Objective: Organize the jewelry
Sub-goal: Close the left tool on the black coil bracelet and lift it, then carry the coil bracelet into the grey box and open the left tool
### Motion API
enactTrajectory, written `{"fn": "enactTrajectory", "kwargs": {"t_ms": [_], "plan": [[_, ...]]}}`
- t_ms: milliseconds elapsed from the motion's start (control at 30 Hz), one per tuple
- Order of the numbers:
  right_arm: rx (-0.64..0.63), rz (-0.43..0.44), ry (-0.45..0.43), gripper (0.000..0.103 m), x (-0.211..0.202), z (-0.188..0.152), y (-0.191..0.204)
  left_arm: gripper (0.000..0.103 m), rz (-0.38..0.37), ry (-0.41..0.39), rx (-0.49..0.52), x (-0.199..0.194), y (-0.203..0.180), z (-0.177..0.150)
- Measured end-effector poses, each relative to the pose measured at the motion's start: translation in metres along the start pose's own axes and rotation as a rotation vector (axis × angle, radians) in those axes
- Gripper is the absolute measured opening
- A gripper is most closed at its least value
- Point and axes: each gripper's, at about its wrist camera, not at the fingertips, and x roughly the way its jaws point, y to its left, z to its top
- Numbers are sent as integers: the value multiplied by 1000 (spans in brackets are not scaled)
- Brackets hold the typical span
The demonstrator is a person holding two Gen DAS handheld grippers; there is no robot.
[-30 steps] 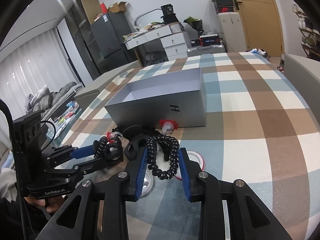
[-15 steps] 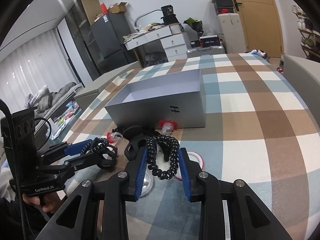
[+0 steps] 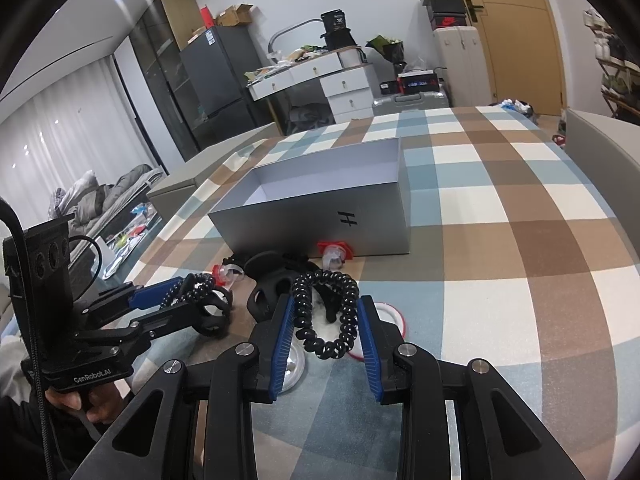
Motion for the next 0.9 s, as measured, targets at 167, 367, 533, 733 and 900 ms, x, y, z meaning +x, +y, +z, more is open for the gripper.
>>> {"fn": "enactTrajectory", "kwargs": {"t_ms": [167,367,533,733,900], "plan": [[-1,1,0,31,0,0,-1,40,-3,-11,-1,-3,0,1],[0,0,-3,31,0,1,-1,40,-13,-29,-10,-6,1,2],[-2,-2,-11,31,-1,2,1,40,-15,-66,-17,-13,1,6],[-4,0,-29,31,-5,4,3,40,-6,-83,-11,-13,0,12],[-10,3,-47,31,-9,9,6,40,2,-103,-19,-13,3,21]]}}
